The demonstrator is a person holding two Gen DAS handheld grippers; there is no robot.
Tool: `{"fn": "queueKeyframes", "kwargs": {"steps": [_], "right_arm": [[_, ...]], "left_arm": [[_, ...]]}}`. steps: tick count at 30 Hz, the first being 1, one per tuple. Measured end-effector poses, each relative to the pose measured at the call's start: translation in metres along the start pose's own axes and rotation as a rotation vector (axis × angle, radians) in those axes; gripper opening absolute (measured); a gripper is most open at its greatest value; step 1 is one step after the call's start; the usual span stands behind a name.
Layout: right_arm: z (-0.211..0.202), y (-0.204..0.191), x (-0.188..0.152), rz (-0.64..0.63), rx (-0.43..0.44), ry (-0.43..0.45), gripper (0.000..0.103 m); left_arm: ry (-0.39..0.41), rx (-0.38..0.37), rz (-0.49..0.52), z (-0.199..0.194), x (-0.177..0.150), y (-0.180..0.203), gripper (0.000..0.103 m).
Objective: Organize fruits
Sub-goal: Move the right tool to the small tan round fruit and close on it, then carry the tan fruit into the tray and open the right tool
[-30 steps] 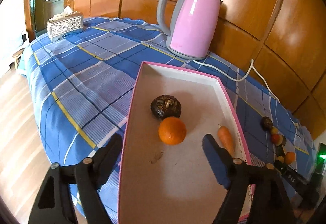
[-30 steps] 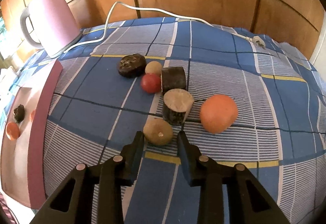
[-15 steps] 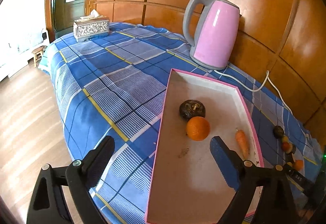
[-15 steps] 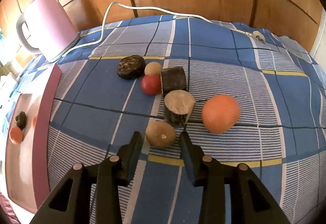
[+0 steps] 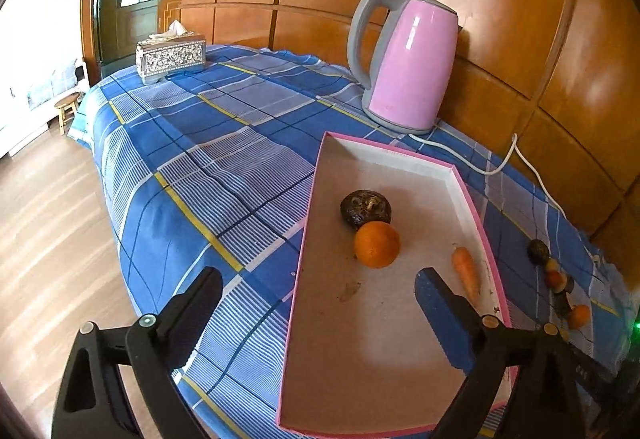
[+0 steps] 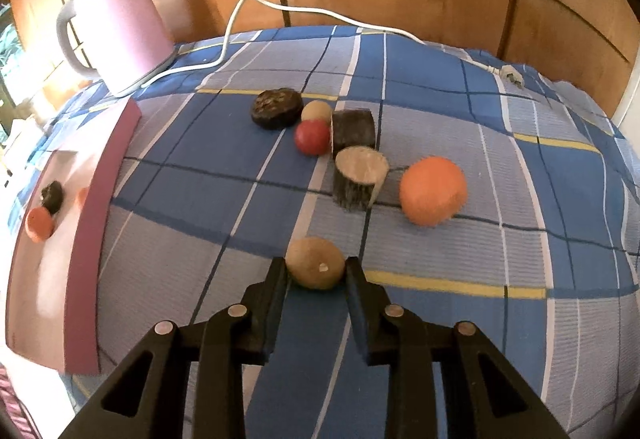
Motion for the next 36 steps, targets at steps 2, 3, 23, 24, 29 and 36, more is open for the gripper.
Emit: {"fn": "queueKeyframes", "kwargs": {"steps": [2,3,23,24,29,36], "right_arm": [[-0.003,0.0,-0.004,-0.003,0.005,-0.002,0.03],[-0.006,0.0,-0.007,-0.007,0.007,-0.003,0.03],[-0.02,0.001,-0.026,-0.028,-0.007,0.009,0.03],[-0.02,0.001,-0.026,-0.027,-0.007,0.009,0.03],[-0.021,0.0,-0.027,-0.031,0.005,-0.003,0.029],[-0.027,-0.018,-0.02,-0.061,0.07,-0.003,0.029]], "left_arm": [[0.005,-0.003,-0.001,-0.001,0.0,0.0,0.098],[0.006,-0.007,0.0,-0.002,0.0,0.001,0.098],[0.027,-0.027,0.063,-0.006,-0.004,0.012,0.1],[0.023,-0.028,0.063,-0.005,-0.005,0.012,0.1],[0.019,-0.038,0.076,-0.004,-0.006,0.014,0.1],[0.015,-0.039,0.084,-0.003,-0.007,0.015,0.1]]}}
Point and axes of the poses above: each gripper's, at about its wrist camera, not at the fingertips, and z roughly the way its jaws point, y to its right, x to its top, the point moved 4 cm from there along z, roughly the way its jaws point, and after that the axes turned 1 degree about x, right-handed, at the moved point
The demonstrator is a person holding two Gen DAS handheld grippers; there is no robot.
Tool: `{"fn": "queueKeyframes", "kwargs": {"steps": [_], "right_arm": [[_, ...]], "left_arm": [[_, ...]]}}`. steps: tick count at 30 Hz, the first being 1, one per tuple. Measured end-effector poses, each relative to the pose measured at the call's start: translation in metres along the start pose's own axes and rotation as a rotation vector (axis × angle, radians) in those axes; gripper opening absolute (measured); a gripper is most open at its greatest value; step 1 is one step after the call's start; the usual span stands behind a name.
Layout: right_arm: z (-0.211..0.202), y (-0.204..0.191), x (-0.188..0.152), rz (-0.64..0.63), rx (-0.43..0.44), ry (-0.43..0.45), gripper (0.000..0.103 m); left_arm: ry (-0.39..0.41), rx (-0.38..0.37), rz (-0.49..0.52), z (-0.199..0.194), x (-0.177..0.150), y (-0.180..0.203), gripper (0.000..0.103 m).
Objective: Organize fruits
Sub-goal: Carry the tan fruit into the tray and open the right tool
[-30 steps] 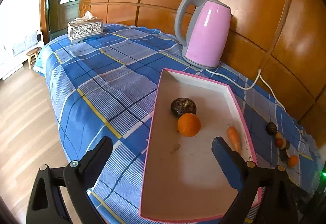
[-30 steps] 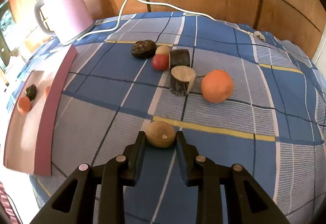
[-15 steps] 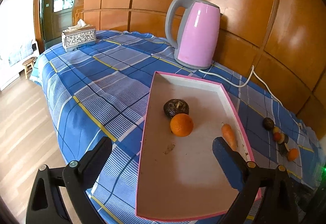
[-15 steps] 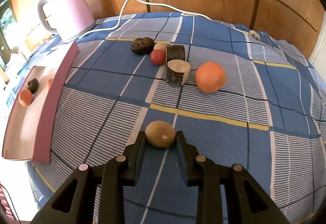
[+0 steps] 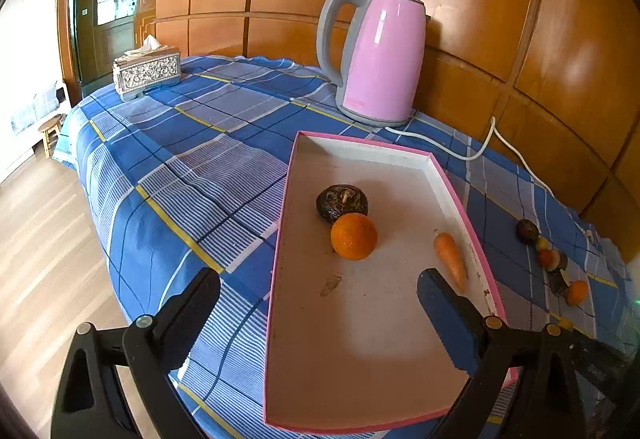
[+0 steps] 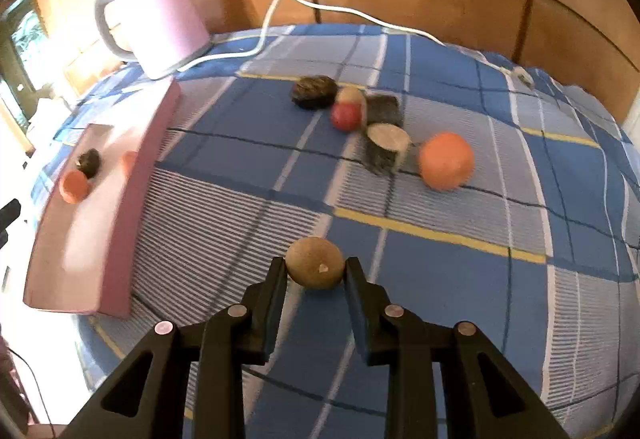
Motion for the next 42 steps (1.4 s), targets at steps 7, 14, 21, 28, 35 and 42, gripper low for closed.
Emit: {"fn": "queueKeyframes", "kwargs": {"steps": [7,14,21,28,35,42], "right_arm": [[-0.006,-0.028,0.012,-0.063,0.092,-0.006,0.029],[-0.003,-0.073,0.035,-0.16,0.202,-0.01,0.029],[0.017,-0.115,0.062,-0.192,0.277,-0.035,0.029],[0.043,-0.152,0.094,-0.198,0.3,-0.057,0.03],[0.061,-0.172,0.111,-0.213,0.258,-0.048,0.042],[0.052,-0.156,0.098,-0.188,0.227,-0.034,0.051]], "left_arm": [[0.003,0.005,0.001,0.001,0.0,-0.001,0.1],[-0.019,-0.009,-0.022,0.006,0.0,-0.007,0.1],[-0.036,-0.001,-0.046,0.013,-0.001,-0.014,0.1],[-0.042,0.009,-0.058,0.018,-0.001,-0.02,0.1],[-0.048,0.017,-0.066,0.021,-0.001,-0.025,0.1],[-0.047,0.014,-0.07,0.019,0.0,-0.024,0.1]]}}
Point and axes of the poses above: each gripper's, at about its wrist camera, not at the fingertips, and z roughly the way its jaws point, y to its right, x to its top, the point moved 4 cm from there along z, roughly the way its jaws point, and after that the axes turned 1 degree about x, right-handed, at the moved point
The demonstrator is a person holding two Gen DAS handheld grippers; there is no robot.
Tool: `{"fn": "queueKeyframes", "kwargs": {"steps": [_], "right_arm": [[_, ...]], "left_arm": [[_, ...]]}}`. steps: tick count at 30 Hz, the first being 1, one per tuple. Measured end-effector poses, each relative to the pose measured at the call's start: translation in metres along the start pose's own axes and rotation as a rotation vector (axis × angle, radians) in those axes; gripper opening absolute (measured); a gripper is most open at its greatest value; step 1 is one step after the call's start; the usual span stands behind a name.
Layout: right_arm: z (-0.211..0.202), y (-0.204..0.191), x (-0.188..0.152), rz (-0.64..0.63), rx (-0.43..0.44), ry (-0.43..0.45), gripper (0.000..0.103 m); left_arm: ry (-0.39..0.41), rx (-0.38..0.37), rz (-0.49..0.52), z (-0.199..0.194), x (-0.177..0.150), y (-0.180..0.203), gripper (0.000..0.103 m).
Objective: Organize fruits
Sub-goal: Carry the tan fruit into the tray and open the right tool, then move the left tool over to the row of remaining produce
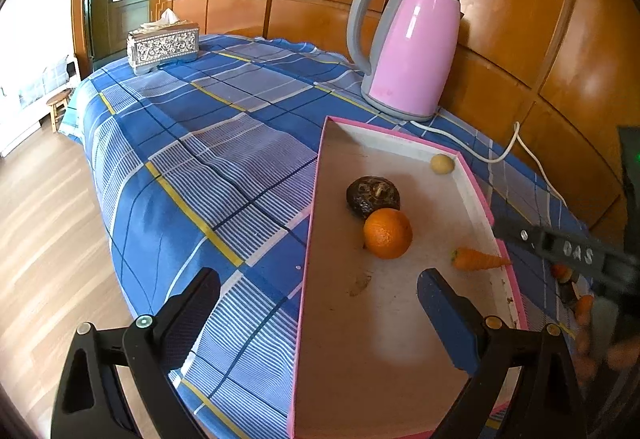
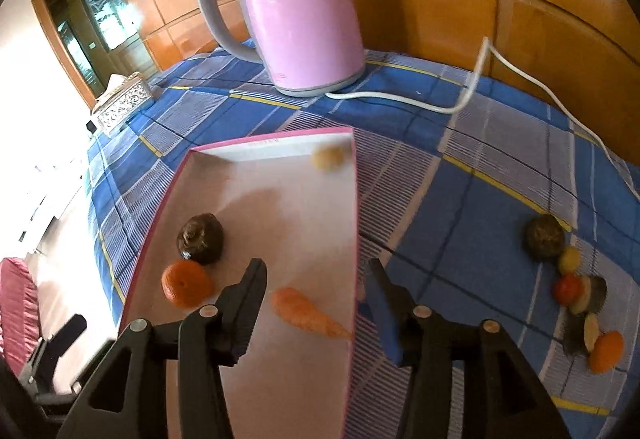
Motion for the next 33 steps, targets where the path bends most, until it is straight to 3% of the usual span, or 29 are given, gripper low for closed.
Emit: {"fn": "queueKeyframes", "kwargs": {"steps": [7,14,33], "right_arm": [[-0.024,0.01,-0.025,0.011,-0.062,0.036,0.052],[-0.057,0.024,-0.05,0.04,-0.132,0.113,0.061],[-0.109,0.119,-0.121,0.296,-0.363,0.168,0.069]], "left_arm": [[0.004,-0.018,0.014,-0.006,0.001,0.008,0.1],[0.02,-0.039,0.043,-0.014,0.001,0.018,0.1],[0.016,-0.092,0.12,-0.024,-0.007,0.041,0.1]]}}
Point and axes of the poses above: each gripper's, at about its wrist camera, not at the fingertips, and z roughly the way its jaws point, y to its right, x to its top, the point moved 4 cm from there along z, roughly the way its jaws point, and after that the axes turned 1 degree about x, right-handed, at the moved point
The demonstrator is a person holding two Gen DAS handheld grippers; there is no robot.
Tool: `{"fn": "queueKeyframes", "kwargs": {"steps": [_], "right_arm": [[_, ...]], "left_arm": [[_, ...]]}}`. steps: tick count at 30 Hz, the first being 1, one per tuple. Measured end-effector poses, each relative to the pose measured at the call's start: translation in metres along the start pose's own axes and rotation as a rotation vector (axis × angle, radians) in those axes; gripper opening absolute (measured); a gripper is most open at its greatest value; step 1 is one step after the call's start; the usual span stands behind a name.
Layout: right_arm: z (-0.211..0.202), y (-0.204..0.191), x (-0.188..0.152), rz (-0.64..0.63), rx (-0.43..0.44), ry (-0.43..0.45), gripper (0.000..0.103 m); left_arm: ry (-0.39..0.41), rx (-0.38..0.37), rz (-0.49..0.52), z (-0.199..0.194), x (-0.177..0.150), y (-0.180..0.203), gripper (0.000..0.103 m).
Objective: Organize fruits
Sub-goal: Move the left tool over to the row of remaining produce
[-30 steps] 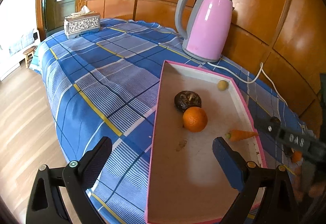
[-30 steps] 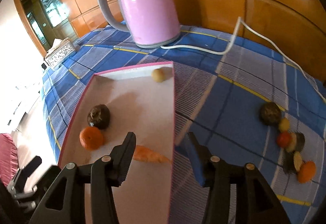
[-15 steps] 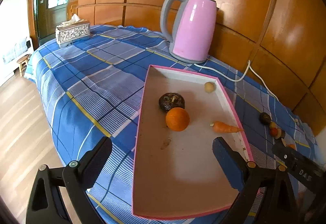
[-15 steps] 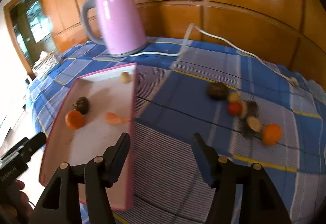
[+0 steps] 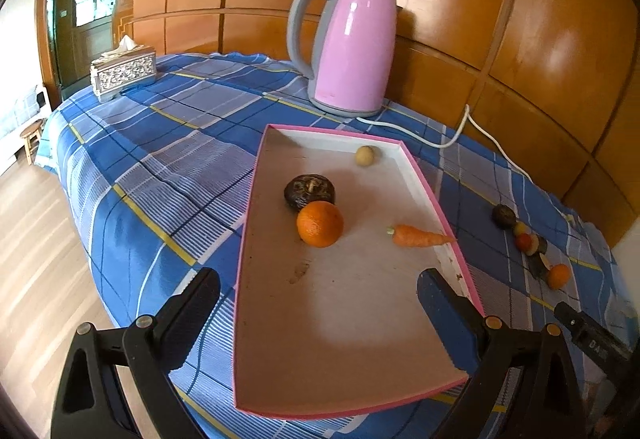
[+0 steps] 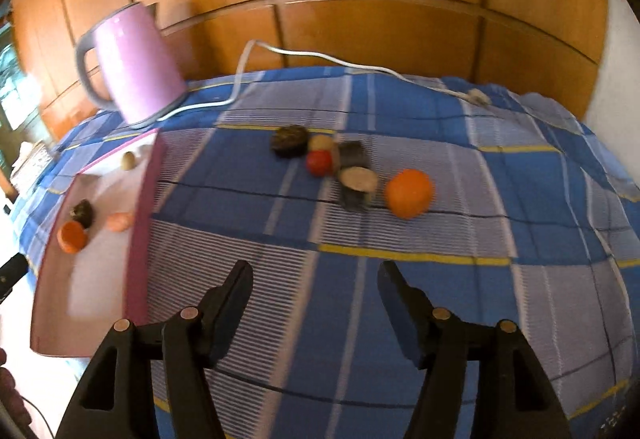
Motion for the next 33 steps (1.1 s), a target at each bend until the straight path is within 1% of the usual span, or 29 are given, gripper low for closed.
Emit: {"fn": "queueKeyframes", "kwargs": {"steps": [8,13,22,28,33], "right_arm": [[-0.005,0.036,-0.008,0.053,-0.08,0.017,0.071],[-0.01,0.062,-0.014,0.097,-0.131,0.022,0.072],[-0.014,0.111,-0.016,0.176,-0.246,0.051,0.072],[-0.019,0.124,-0.014,0.168,-0.295,0.078,0.072],[-0.026,0.122,-0.009,0.131,-0.308,0.11,0.072]], "left_arm": [[-0.02,-0.012,0.025,0.003,-0.006,0.008,0.1],[-0.021,-0.024,0.057,0.001,-0.008,0.017,0.1],[-0.023,-0.053,0.128,-0.003,-0.003,0.046,0.1],[-0.007,-0.082,0.173,-0.008,0.007,0.071,0.1],[-0.006,-0.105,0.217,-0.01,0.009,0.093,0.1]]}}
Point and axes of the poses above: each gripper's, at about its wrist camera, not at the fingertips, and z roughly the way its jaws point, y to its right, x to its top, the point moved 4 cm from there along z, roughly the way its jaws point, and after that the axes turned 1 degree about x, right-handed, at the moved point
